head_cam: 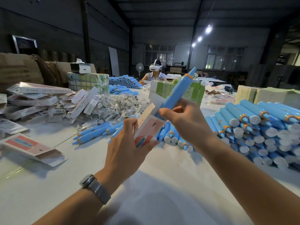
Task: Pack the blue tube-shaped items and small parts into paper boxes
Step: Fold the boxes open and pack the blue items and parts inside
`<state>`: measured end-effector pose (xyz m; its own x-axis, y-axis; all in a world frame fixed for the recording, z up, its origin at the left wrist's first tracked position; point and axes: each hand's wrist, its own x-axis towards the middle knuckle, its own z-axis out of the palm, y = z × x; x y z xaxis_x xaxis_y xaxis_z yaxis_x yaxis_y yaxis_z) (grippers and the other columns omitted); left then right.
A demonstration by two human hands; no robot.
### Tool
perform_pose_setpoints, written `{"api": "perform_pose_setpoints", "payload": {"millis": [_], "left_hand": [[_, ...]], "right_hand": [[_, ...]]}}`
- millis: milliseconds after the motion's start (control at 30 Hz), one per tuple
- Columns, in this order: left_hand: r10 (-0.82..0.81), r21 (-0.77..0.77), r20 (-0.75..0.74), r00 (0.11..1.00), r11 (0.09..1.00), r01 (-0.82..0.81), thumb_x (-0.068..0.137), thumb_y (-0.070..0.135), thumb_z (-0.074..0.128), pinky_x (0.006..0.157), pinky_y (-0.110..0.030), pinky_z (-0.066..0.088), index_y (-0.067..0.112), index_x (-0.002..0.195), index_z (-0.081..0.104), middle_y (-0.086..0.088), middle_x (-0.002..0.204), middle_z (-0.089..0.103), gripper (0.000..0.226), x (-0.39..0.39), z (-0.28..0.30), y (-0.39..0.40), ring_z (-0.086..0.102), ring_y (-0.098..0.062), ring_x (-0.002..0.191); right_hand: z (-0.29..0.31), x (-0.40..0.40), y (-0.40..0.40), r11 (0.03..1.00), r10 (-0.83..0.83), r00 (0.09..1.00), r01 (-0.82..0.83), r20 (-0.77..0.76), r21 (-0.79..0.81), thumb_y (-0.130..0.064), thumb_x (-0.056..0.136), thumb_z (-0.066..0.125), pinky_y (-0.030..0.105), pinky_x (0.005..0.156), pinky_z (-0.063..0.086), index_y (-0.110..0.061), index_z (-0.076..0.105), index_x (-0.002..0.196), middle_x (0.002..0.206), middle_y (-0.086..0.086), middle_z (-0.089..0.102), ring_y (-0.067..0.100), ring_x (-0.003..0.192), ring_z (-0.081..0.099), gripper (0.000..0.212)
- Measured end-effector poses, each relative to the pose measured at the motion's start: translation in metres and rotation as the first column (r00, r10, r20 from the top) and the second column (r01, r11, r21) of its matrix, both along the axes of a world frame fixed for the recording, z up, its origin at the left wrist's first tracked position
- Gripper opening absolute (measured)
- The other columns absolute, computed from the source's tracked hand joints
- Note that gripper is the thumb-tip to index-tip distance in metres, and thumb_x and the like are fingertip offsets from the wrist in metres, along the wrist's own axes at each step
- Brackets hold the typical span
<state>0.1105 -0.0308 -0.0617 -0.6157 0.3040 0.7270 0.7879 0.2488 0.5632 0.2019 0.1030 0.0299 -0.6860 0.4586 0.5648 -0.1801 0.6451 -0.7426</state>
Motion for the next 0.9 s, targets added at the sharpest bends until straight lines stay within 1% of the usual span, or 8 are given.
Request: {"api": "perform_pose_setpoints", "payload": {"millis": [100, 200, 300, 400, 533, 600, 733, 900], "left_hand": [[-0.018, 0.019, 0.039, 0.999, 1.0, 0.017, 0.071, 0.048, 0.085, 0.07, -0.047, 0.054, 0.039, 0.105, 0.032, 0.012, 0.091, 0.061, 0.064, -0.001, 0.0, 0.0, 0.062, -0.025, 0.08], [-0.04, 0.021, 0.045, 0.998, 0.999, 0.039, 0.073, 0.045, 0.085, 0.07, -0.046, 0.054, 0.04, 0.103, 0.032, 0.012, 0.091, 0.061, 0.061, -0.001, -0.001, 0.0, 0.062, -0.024, 0.079], [-0.042, 0.027, 0.04, 0.998, 0.999, 0.041, 0.073, 0.045, 0.085, 0.071, -0.046, 0.054, 0.041, 0.101, 0.031, 0.011, 0.092, 0.062, 0.06, 0.0, -0.001, 0.0, 0.061, -0.025, 0.08], [-0.042, 0.046, 0.054, 0.998, 0.998, 0.039, 0.073, 0.045, 0.085, 0.073, -0.045, 0.054, 0.041, 0.103, 0.032, 0.013, 0.094, 0.063, 0.06, 0.0, 0.0, 0.0, 0.062, -0.023, 0.082], [-0.034, 0.074, 0.07, 0.997, 0.997, 0.029, 0.072, 0.046, 0.086, 0.072, -0.044, 0.055, 0.043, 0.105, 0.033, 0.024, 0.09, 0.058, 0.063, -0.001, 0.0, 0.0, 0.062, -0.02, 0.082], [-0.032, 0.088, 0.07, 0.997, 0.996, 0.026, 0.07, 0.049, 0.086, 0.07, -0.043, 0.055, 0.044, 0.103, 0.033, 0.024, 0.089, 0.058, 0.062, -0.002, 0.0, 0.0, 0.061, -0.018, 0.079], [-0.031, 0.16, 0.128, 0.991, 0.987, 0.01, 0.066, 0.055, 0.077, 0.068, -0.048, 0.055, 0.046, 0.099, 0.032, 0.019, 0.089, 0.06, 0.056, -0.011, -0.001, -0.002, 0.063, -0.021, 0.079], [-0.011, 0.333, 0.083, 0.996, 0.943, -0.018, 0.085, 0.033, 0.072, 0.073, -0.053, 0.054, 0.033, 0.109, 0.029, 0.011, 0.104, 0.056, 0.048, -0.036, -0.005, -0.009, 0.063, -0.029, 0.092]], "right_hand": [[-0.003, 0.0, 0.001, 0.999, 0.052, 0.988, -0.051, -0.142, 0.012, -0.017, 0.074, 0.083, 0.024, 0.069, 0.056, -0.028, 0.038, 0.132, 0.109, -0.004, 0.058, 0.007, 0.082, 0.062, 0.075], [-0.003, 0.0, 0.003, 0.993, 0.114, 0.947, -0.121, -0.3, -0.002, -0.007, 0.076, 0.082, 0.025, 0.07, 0.057, -0.033, 0.017, 0.149, 0.115, 0.003, 0.056, 0.014, 0.082, 0.067, 0.102], [-0.001, 0.001, 0.004, 0.993, 0.106, 0.914, -0.121, -0.392, -0.013, -0.011, 0.081, 0.079, 0.024, 0.069, 0.055, -0.032, 0.021, 0.148, 0.1, 0.005, 0.06, 0.017, 0.072, 0.065, 0.091], [-0.003, 0.001, 0.008, 0.997, 0.053, 0.938, -0.031, -0.342, 0.069, -0.024, 0.084, 0.077, 0.019, 0.068, 0.053, -0.029, 0.036, 0.138, 0.091, -0.006, 0.063, 0.006, 0.072, 0.064, 0.068], [-0.016, -0.003, 0.009, 0.873, -0.072, 0.957, 0.196, -0.28, 0.447, -0.039, 0.088, 0.07, 0.027, 0.068, 0.047, -0.019, 0.065, 0.099, 0.091, -0.006, 0.064, 0.014, 0.084, 0.062, 0.023], [-0.023, -0.008, 0.007, 0.812, -0.033, 0.959, 0.191, -0.283, 0.551, -0.034, 0.093, 0.063, 0.034, 0.07, 0.046, -0.011, 0.07, 0.086, 0.093, 0.0, 0.063, 0.021, 0.087, 0.059, 0.025], [-0.024, -0.018, -0.003, 0.871, 0.057, 0.975, 0.057, -0.215, 0.487, -0.031, 0.094, 0.058, 0.034, 0.077, 0.047, -0.014, 0.074, 0.095, 0.103, -0.001, 0.061, 0.02, 0.098, 0.058, 0.024], [-0.022, -0.062, -0.024, 0.979, 0.131, 0.952, -0.08, -0.276, 0.189, -0.028, 0.091, 0.057, 0.013, 0.066, 0.044, -0.031, 0.063, 0.102, 0.095, -0.007, 0.062, 0.004, 0.081, 0.058, 0.013]]}}
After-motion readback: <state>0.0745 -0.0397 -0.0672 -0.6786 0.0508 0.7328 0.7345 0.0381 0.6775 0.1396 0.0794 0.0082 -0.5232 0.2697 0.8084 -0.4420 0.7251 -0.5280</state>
